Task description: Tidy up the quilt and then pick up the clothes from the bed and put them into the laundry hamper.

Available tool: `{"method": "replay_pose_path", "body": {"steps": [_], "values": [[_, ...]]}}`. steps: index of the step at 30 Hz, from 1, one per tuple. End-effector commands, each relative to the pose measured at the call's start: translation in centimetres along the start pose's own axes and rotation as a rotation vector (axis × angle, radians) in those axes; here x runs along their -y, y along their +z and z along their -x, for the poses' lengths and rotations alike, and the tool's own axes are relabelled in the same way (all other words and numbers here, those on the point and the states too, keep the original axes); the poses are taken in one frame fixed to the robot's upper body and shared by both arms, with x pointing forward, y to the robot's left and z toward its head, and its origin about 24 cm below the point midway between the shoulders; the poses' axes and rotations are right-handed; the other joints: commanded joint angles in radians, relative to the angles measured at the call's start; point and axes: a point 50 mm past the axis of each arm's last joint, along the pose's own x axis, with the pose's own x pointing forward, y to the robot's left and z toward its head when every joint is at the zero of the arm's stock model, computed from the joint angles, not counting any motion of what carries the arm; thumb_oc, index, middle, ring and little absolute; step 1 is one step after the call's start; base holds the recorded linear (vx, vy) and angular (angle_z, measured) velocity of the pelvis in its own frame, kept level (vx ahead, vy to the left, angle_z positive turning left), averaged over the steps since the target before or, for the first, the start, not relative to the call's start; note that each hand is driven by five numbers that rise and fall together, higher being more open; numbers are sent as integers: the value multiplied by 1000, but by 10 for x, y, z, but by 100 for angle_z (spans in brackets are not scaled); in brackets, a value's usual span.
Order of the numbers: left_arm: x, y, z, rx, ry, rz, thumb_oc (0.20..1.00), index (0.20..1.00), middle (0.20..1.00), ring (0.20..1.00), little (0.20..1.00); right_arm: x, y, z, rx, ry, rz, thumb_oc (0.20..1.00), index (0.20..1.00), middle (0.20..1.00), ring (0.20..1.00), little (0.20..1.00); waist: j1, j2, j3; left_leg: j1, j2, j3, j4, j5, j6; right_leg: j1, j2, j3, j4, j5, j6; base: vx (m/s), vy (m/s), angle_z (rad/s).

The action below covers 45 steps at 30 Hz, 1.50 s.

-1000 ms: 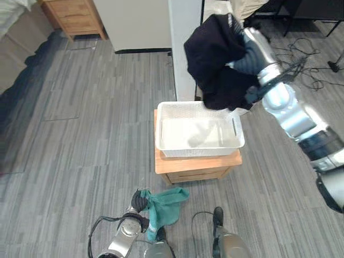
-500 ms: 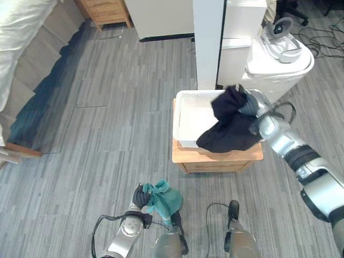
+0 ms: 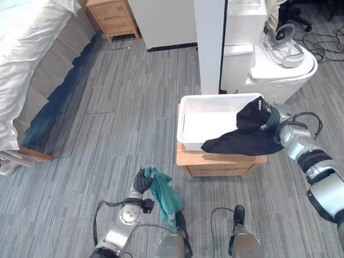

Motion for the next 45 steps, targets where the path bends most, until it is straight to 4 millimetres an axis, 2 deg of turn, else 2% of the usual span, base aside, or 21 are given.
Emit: {"method": "replay_pose_path", "body": {"steps": [1, 2, 3, 4, 5, 6, 9, 10, 11, 12, 15, 16, 19, 21, 22, 24, 27, 33, 38, 41, 45], "values": [[-17, 70, -18, 361, 61, -62, 200, 200, 200, 200, 200, 13, 7, 3, 59, -134, 83, 1000, 1000, 1000, 1000, 1000, -6, -58, -48, 54, 44, 51, 0, -22, -96, 75, -52, 37, -3, -136, 113, 4, 13, -6], [-26, 79, -19, 401, 105, -72, 200, 200, 200, 200, 200, 4, 8, 14, 78, -140, 22, 1000, 1000, 1000, 1000, 1000, -32, -62, -52, 65, 46, 61, 0, -27, -95, 76, -52, 42, -2, -135, 113, 22, 39, -15], [-37, 89, -17, 439, 160, -62, 200, 200, 200, 200, 200, -5, -3, 35, 57, -170, -71, 1000, 1000, 1000, 1000, 1000, -68, -71, -58, 81, 49, 76, 0, -36, -92, 77, -53, 50, -2, -131, 114, 22, 38, -22], [-37, 89, -17, 436, 155, -65, 200, 200, 200, 200, 200, -6, -5, 37, 53, -166, -73, 1000, 1000, 1000, 1000, 1000, -64, -73, -61, 83, 49, 76, 0, -37, -92, 78, -53, 50, -3, -131, 115, 38, 44, -25], [-50, 98, -15, 473, 221, -62, 200, 200, 200, 200, 200, -15, -17, 59, 18, -202, -153, 1000, 1000, 1000, 1000, 1000, -102, -77, -62, 93, 52, 91, 0, -44, -91, 76, -51, 60, -3, -131, 115, 22, 25, -34], [-56, 103, -14, 493, 253, -66, 200, 200, 200, 200, 200, -25, -28, 77, -26, -201, -188, 1000, 1000, 1000, 1000, 1000, -114, -83, -67, 102, 53, 98, 0, -47, -90, 78, -50, 65, -3, -130, 115, 28, 25, -32], [-72, 126, -12, 581, 334, -69, 200, 200, 200, 200, 200, -60, -55, 128, -131, -102, -218, 1000, 1000, 1000, 1000, 1000, -148, -96, -83, 117, 59, 107, 0, -52, -90, 85, -45, 73, -3, -133, 114, 23, -8, -17], [-78, 139, -14, 635, 370, -57, 200, 200, 200, 200, 200, -74, -62, 143, -165, -47, -221, 1000, 1000, 1000, 1000, 1000, -161, -100, -88, 126, 60, 109, 0, -61, -92, 91, -45, 74, -2, -141, 116, 6, -36, -28], [-85, 157, -19, 695, 425, -103, 200, 200, 200, 200, 200, -98, -67, 163, -202, 60, -230, 1000, 1000, 1000, 1000, 1000, -179, -104, -99, 127, 65, 116, 0, -53, -94, 88, -41, 83, -3, -136, 114, 8, -27, -22], [-84, 158, -19, 696, 425, -106, 200, 200, 200, 200, 200, -98, -67, 163, -203, 60, -232, 1000, 1000, 1000, 1000, 1000, -176, -106, -99, 127, 65, 117, 0, -53, -94, 87, -41, 83, -3, -136, 114, -10, -27, -5], [-92, 194, -28, 811, 481, -162, 200, 200, 200, 200, 200, -127, -75, 186, -260, 201, -224, 1000, 1000, 1000, 1000, 1000, -203, -106, -111, 140, 68, 129, 0, -54, -99, 93, -37, 92, -3, -140, 117, 13, -12, -22], [-92, 195, -29, 813, 480, -162, 200, 200, 200, 200, 200, -127, -75, 185, -260, 199, -225, 1000, 1000, 1000, 1000, 1000, -201, -107, -111, 140, 68, 130, 0, -54, -99, 92, -37, 93, -3, -140, 117, -3, -30, -27], [-104, 269, -40, 1003, 537, -123, 200, 200, 200, 200, 200, -166, -79, 209, -289, 430, -171, 1000, 1000, 1000, 1000, 1000, -235, -95, -136, 157, 69, 143, 0, -45, -108, 98, -36, 104, -3, -141, 123, 23, -49, -6], [-109, 293, -44, 1047, 553, -114, 200, 200, 200, 200, 200, -174, -79, 212, -286, 474, -153, 1000, 1000, 1000, 1000, 1000, -242, -87, -140, 161, 67, 141, 0, -47, -113, 104, -37, 102, -3, -145, 127, 18, -28, 9], [-109, 295, -44, 1050, 553, -116, 200, 200, 200, 200, 200, -173, -78, 211, -285, 471, -156, 1000, 1000, 1000, 1000, 1000, -242, -88, -138, 157, 68, 141, 0, -40, -112, 100, -36, 102, -3, -140, 125, 14, -14, 7], [-114, 314, -45, 1079, 560, -79, 200, 200, 200, 200, 200, -181, -79, 216, -296, 513, -145, 1000, 1000, 1000, 1000, 1000, -247, -73, -146, 156, 66, 139, 0, -34, -117, 102, -39, 104, -3, -139, 125, -3, -9, 2], [-117, 321, -46, 1089, 553, -53, 200, 200, 200, 200, 200, -188, -76, 218, -312, 536, -161, 1000, 1000, 1000, 1000, 1000, -251, -64, -148, 158, 65, 138, 0, -32, -119, 103, -39, 104, -3, -140, 125, 3, -6, -6], [-129, 314, -47, 1056, 571, -70, 200, 200, 200, 200, 200, -193, -71, 221, -316, 551, -187, 1000, 1000, 1000, 1000, 1000, -258, -60, -153, 164, 66, 138, 0, -30, -122, 111, -38, 101, -3, -142, 125, 4, -2, -4], [-145, 311, -53, 991, 638, -163, 200, 200, 200, 200, 200, -192, -70, 221, -311, 541, -198, 1000, 1000, 1000, 1000, 1000, -262, -66, -159, 161, 64, 135, 0, -28, -124, 109, -39, 103, -3, -136, 127, 1, -7, 0], [-150, 306, -62, 921, 649, -227, 200, 200, 200, 200, 200, -190, -70, 222, -306, 533, -197, 1000, 1000, 1000, 1000, 1000, -267, -67, -154, 160, 62, 136, 0, -29, -124, 105, -40, 105, -3, -133, 129, -2, -5, 3], [-142, 282, -77, 810, 601, -291, 200, 200, 200, 200, 200, -191, -71, 226, -310, 537, -194, 1000, 1000, 1000, 1000, 1000, -271, -72, -140, 157, 60, 139, 0, -31, -122, 97, -41, 112, -3, -133, 129, 0, 0, 0]]}}
